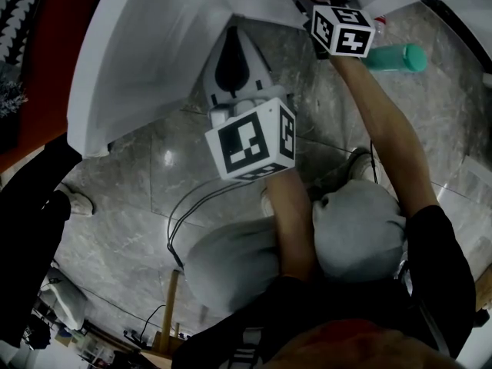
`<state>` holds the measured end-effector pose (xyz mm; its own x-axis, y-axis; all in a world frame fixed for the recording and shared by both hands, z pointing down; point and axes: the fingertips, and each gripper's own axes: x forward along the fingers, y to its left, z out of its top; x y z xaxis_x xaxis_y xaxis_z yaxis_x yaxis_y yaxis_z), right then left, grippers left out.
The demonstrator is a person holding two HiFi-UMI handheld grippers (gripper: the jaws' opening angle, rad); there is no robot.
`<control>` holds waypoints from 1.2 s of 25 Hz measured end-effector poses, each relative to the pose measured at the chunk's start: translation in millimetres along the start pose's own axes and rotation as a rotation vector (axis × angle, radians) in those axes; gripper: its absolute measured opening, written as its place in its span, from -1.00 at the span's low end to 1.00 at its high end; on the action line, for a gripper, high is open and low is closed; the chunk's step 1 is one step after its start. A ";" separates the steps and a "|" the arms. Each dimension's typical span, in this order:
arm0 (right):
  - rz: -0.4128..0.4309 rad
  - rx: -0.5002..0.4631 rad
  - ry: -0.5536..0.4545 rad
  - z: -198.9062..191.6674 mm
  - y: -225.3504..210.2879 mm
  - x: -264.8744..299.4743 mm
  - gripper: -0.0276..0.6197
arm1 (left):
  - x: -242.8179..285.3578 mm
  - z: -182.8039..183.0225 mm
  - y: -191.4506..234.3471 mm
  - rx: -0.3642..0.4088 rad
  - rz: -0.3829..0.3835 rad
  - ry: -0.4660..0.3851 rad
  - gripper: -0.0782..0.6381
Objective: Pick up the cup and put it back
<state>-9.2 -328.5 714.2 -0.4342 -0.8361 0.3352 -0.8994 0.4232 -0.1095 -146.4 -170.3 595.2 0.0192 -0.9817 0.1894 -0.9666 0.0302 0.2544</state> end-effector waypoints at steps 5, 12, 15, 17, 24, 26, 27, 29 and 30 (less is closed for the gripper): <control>0.009 0.015 0.006 -8.2 -2.7 -3.0 0.19 | 0.2 -0.8 -0.9 0.000 -0.002 0.002 -0.74; 0.005 -0.012 0.075 -24.7 -0.5 0.2 0.18 | -1.2 0.5 0.1 -0.009 0.001 0.000 -0.74; 0.004 -0.009 0.081 -25.9 -0.1 1.0 0.18 | -1.5 0.7 0.5 -0.006 0.001 0.000 -0.74; 0.021 0.016 0.059 -23.9 1.8 -2.6 0.19 | -2.1 0.1 2.5 -0.011 0.005 0.001 -0.74; 0.044 0.067 0.009 -15.1 9.4 -23.5 0.25 | 0.1 -2.8 3.0 -0.021 0.002 0.007 -0.74; 0.065 0.076 -0.011 -12.0 12.3 -36.6 0.25 | 0.6 -4.4 3.5 -0.026 0.001 0.010 -0.74; 0.076 0.081 -0.023 -9.8 13.6 -44.1 0.25 | 1.1 -4.9 3.3 -0.029 -0.001 0.011 -0.74; 0.111 0.095 -0.059 -3.0 17.9 -59.4 0.25 | 1.5 -5.3 2.7 -0.028 -0.006 0.014 -0.74; 0.135 0.104 -0.080 1.9 21.4 -66.9 0.25 | 1.4 -5.0 2.6 -0.023 -0.007 0.014 -0.74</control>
<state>0.4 -264.2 687.7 -0.5501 -0.8012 0.2357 -0.8313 0.4984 -0.2459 -147.6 -170.6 600.9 0.0297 -0.9791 0.2010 -0.9602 0.0279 0.2777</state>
